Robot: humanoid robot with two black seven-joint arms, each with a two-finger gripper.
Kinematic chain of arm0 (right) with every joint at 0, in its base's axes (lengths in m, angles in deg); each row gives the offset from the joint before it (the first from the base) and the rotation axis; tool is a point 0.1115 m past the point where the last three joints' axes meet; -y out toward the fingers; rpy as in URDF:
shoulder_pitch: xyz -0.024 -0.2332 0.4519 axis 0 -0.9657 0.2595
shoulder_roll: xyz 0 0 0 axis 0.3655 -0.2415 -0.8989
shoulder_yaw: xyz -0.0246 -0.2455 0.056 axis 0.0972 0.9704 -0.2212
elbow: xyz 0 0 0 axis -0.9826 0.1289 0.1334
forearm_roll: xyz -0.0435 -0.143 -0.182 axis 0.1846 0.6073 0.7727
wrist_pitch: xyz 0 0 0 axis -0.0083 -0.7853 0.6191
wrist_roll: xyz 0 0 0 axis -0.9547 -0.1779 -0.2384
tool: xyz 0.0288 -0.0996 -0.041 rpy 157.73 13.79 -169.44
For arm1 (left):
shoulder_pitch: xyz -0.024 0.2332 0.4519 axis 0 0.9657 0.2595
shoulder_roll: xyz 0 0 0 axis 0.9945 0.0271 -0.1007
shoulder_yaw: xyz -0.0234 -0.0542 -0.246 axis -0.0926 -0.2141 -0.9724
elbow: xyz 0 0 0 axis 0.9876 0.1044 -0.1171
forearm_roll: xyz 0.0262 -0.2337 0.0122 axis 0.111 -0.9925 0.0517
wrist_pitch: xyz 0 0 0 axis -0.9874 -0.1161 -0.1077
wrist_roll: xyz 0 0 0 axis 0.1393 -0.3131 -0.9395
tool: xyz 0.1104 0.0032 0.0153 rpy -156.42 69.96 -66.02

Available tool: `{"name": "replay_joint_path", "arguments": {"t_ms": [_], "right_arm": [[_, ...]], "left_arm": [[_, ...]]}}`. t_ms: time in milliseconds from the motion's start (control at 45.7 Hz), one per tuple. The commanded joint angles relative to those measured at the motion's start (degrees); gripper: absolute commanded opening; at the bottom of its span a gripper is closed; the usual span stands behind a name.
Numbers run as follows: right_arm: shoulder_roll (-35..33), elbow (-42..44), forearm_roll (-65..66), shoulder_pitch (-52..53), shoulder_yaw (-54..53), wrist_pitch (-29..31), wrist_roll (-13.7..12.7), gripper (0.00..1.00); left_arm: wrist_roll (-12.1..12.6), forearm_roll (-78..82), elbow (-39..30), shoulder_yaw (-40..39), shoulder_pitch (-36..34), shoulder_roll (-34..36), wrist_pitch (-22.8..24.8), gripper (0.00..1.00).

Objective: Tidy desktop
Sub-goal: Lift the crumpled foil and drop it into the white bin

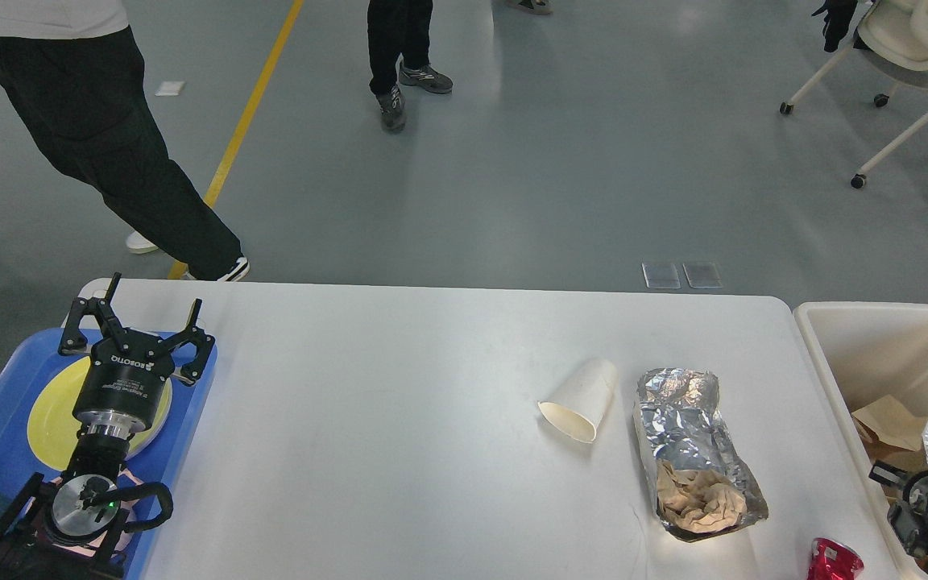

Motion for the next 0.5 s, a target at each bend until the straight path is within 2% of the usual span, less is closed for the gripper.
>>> {"name": "replay_joint_path", "arguments": {"t_ms": [0,241,262,306,372,415,437,481], "right_arm": [[-0.17,0.03,0.01,-0.11,-0.22,-0.11,0.06,0.0],[1.42,0.03,0.01,-0.73,-0.22,-1.16,0.06,0.0],[1.42,0.03,-0.08,-0.73,-0.13,-1.43,0.14,0.04],[1.5,0.03,0.01,-0.73,-0.04,-1.96,0.14,0.22],[1.68,0.03,0.01,-0.46,0.05,-3.01,0.14,0.61],[2.03,0.03,0.01,-0.29,0.13,-3.8,0.23,0.81],[2.12,0.03,0.01,-0.2,0.13,-4.15,0.23,0.88],[2.21,0.03,0.01,-0.2,0.13,-4.59,0.32,0.95]], "left_arm": [[-0.03,0.0,-0.01,0.0,0.0,0.0,0.0,0.96],[0.06,0.0,-0.01,0.0,0.0,0.0,0.0,0.96],[-0.03,0.0,-0.01,0.0,0.0,0.0,0.0,0.96],[-0.03,0.0,-0.01,0.0,0.0,0.0,0.0,0.96],[-0.03,0.0,-0.01,0.0,0.0,0.0,0.0,0.96],[-0.03,0.0,-0.01,0.0,0.0,0.0,0.0,0.96],[-0.03,0.0,-0.01,0.0,0.0,0.0,0.0,0.96],[-0.03,0.0,-0.01,0.0,0.0,0.0,0.0,0.96]]}}
